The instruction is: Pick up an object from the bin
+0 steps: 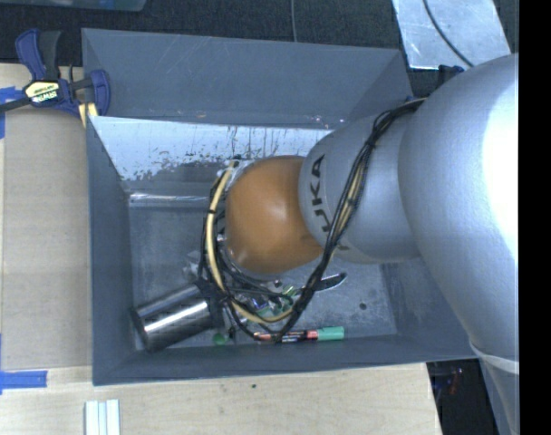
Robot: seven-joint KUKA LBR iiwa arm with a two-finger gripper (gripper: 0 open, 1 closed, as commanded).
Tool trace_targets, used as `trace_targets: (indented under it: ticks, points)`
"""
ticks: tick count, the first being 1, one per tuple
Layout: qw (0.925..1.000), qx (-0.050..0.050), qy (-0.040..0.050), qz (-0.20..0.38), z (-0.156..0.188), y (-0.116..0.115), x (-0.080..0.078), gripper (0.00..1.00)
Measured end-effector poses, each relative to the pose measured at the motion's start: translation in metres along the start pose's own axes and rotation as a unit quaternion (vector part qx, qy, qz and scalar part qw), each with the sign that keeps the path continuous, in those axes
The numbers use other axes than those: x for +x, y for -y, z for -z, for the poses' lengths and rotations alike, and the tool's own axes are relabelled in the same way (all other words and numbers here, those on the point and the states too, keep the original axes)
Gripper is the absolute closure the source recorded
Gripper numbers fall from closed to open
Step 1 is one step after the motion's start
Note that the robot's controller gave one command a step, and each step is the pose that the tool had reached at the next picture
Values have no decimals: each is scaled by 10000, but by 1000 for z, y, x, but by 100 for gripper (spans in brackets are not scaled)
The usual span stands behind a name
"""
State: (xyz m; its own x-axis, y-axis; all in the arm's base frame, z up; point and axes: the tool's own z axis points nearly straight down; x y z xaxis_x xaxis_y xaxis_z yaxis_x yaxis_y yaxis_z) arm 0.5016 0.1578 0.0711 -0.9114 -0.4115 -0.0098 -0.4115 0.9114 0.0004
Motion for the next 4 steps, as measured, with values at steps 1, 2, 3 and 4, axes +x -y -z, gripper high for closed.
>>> trace_targets:
  ticks: [1,2,3,4]
  points:
    - [9996,7,4,279,1,3,3,0]
    - [10000,9,7,4,1,2,0,100]
    - [10000,10,3,-24,1,2,0,100]
    - [10000,4,-21,-28,19,1,2,100]
